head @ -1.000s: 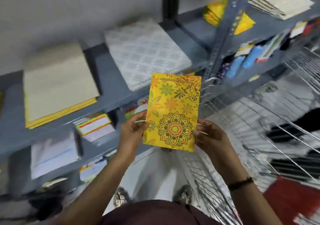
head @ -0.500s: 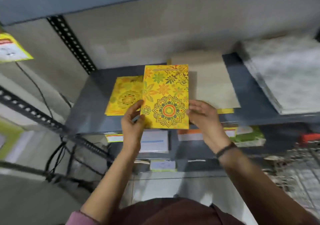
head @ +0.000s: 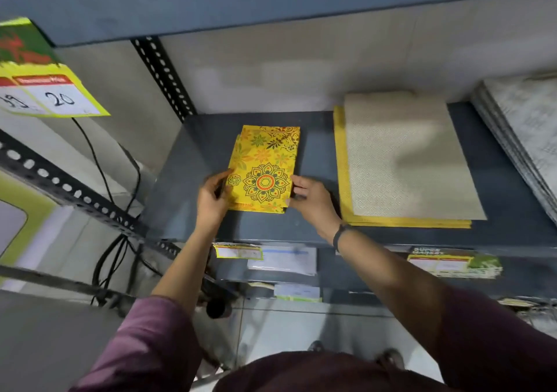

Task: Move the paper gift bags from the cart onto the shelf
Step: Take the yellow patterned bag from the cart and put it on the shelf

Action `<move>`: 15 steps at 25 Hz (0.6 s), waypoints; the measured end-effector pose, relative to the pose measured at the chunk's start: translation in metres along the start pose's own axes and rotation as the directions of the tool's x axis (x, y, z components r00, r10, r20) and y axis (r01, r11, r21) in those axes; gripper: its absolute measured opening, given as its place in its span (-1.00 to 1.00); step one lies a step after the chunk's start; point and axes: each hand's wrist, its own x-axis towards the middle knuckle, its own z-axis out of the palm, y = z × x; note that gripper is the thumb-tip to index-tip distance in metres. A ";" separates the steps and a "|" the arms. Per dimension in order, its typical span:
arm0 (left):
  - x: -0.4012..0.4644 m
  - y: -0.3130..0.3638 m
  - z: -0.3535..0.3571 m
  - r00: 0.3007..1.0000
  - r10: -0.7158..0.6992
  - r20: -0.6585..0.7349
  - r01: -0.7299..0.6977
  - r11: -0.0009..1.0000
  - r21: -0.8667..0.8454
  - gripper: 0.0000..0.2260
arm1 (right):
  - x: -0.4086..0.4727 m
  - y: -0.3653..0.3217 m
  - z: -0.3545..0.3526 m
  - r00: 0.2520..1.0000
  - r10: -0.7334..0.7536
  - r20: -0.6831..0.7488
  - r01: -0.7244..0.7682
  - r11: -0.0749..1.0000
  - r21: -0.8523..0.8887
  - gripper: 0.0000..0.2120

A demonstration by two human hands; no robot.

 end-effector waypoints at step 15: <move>-0.015 -0.014 -0.018 0.976 0.198 0.095 -0.219 0.909 0.354 -0.35 | -0.012 -0.001 0.023 0.969 -0.244 0.050 0.221 0.751 -0.622 -0.32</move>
